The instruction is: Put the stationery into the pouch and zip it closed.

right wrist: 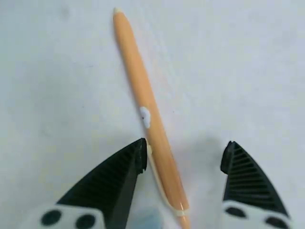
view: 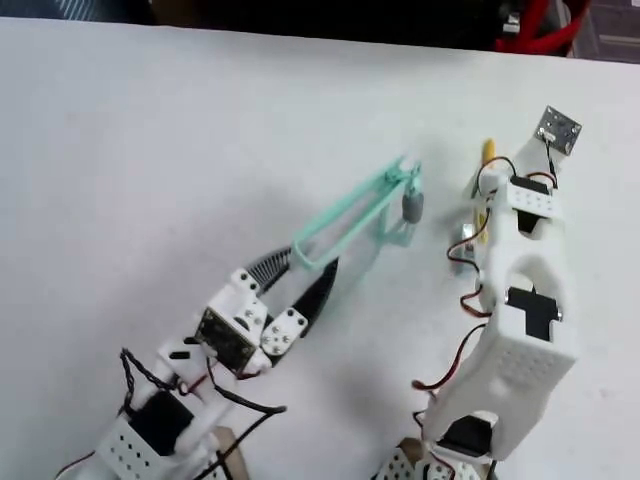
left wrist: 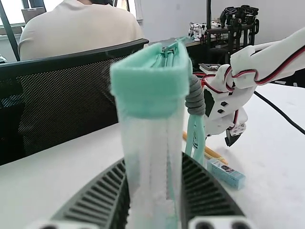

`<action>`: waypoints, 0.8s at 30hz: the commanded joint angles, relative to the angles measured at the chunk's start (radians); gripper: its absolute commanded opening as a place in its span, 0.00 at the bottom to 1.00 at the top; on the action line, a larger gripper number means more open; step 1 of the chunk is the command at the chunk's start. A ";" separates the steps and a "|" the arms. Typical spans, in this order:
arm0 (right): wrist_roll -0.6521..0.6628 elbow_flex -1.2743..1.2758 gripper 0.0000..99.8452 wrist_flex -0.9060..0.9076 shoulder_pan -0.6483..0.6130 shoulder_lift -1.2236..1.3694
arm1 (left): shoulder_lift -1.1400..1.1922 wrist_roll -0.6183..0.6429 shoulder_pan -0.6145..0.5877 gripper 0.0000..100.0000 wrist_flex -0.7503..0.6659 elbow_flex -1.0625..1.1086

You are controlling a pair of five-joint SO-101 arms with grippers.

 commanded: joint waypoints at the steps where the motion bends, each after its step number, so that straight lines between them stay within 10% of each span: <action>1: 0.028 -0.048 0.25 0.005 -0.031 -0.012 | 0.012 0.000 -0.007 0.11 0.018 -0.002; 24: 0.121 -0.603 0.14 0.414 -0.018 0.349 | 0.008 0.000 -0.007 0.11 0.043 -0.002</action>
